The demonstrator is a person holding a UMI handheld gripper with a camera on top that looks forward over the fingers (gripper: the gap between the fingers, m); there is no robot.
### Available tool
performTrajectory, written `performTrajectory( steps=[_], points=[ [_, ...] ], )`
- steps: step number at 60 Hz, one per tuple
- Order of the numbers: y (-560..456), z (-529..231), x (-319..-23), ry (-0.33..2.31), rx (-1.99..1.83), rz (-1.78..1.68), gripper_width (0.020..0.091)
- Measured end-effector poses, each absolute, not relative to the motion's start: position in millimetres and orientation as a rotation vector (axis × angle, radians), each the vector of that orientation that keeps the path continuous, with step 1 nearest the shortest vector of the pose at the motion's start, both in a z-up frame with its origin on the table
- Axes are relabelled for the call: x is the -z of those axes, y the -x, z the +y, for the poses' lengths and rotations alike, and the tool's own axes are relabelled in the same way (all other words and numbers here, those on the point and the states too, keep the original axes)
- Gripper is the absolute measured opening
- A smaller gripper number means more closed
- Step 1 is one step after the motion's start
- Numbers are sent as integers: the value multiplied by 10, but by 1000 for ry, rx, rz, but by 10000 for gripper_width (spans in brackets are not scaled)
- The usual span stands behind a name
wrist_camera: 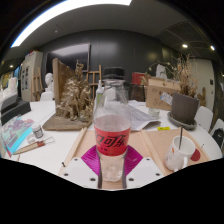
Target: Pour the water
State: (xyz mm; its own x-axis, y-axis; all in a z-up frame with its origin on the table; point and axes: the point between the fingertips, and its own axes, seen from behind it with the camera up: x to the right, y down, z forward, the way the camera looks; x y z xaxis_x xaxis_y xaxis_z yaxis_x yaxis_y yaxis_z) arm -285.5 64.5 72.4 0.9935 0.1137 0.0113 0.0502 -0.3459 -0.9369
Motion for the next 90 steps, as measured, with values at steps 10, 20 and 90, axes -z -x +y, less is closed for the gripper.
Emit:
performTrajectory(
  steps=[10, 20, 90],
  points=[
    [2879, 614, -805, 1932, -105, -93, 252],
    [2939, 583, -1271, 1910, -432, 138, 251],
    [2054, 548, -2239, 1747, -1117, 681, 250]
  ],
)
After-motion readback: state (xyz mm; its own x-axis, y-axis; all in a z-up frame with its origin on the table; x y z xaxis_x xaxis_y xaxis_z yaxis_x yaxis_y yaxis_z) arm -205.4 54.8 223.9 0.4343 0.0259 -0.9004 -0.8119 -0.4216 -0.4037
